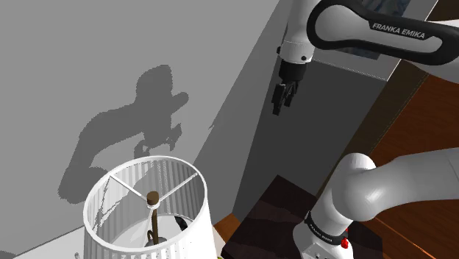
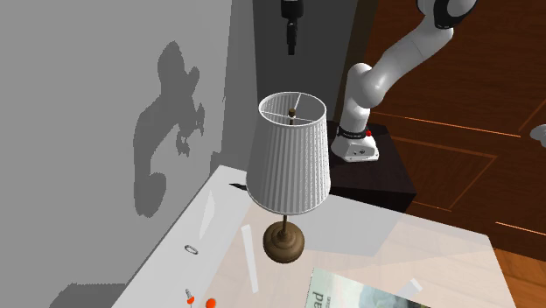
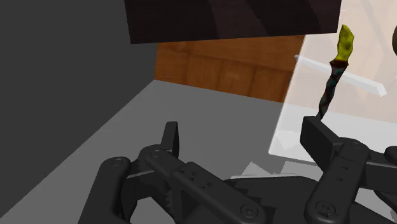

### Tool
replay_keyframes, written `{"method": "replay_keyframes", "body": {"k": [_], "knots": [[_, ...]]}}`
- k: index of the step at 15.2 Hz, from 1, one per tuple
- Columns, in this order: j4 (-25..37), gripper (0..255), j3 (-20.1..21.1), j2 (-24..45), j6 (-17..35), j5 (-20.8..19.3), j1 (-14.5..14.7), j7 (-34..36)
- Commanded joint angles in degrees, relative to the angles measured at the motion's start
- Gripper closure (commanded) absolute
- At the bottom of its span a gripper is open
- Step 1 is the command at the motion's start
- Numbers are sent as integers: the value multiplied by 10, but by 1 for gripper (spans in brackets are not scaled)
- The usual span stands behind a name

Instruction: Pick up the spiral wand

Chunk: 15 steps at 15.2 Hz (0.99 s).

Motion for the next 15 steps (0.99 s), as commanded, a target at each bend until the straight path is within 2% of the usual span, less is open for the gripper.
{"method": "replay_keyframes", "body": {"k": [1,8,15], "knots": [[0,0,0,0,0,0,0,0],[-108,0,51,5,110,42,17,73],[-181,0,109,57,235,84,38,144]]}}
